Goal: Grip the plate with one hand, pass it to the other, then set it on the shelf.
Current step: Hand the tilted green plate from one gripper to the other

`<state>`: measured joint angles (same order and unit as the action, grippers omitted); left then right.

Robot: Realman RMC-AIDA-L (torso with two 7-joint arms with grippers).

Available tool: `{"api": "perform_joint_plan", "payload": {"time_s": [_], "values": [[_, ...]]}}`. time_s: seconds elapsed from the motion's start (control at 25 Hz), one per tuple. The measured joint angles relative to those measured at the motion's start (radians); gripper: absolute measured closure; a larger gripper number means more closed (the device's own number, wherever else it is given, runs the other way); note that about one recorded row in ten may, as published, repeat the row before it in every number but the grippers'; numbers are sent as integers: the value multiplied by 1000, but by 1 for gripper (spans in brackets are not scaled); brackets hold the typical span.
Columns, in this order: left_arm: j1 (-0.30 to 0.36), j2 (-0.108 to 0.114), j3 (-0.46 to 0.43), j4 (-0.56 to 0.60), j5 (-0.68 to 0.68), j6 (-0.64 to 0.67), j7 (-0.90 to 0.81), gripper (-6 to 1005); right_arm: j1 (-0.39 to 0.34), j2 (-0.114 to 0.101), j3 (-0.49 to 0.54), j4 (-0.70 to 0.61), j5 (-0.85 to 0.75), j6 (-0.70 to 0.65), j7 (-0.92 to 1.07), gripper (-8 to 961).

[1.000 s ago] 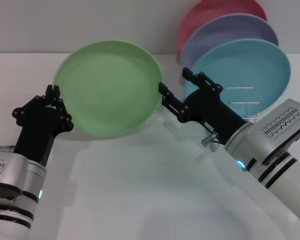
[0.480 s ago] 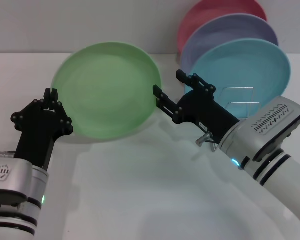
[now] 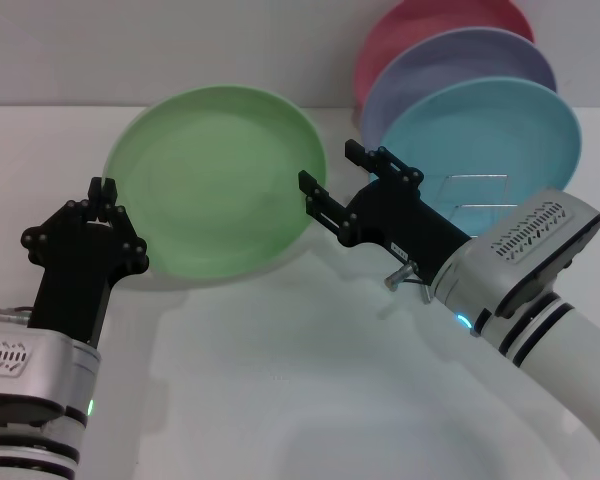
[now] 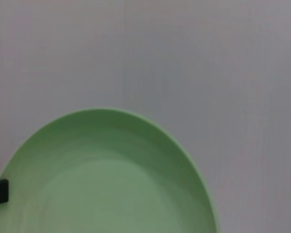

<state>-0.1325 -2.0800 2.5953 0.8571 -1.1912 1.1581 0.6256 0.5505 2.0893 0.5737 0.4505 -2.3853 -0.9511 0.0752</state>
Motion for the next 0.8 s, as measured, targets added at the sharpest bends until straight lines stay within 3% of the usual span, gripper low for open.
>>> {"api": "perform_joint_plan", "payload": {"time_s": [0.8], "values": [[7,0,27,11,-12,24,12,967,6,3,0,5,3,20,0,275]]}}
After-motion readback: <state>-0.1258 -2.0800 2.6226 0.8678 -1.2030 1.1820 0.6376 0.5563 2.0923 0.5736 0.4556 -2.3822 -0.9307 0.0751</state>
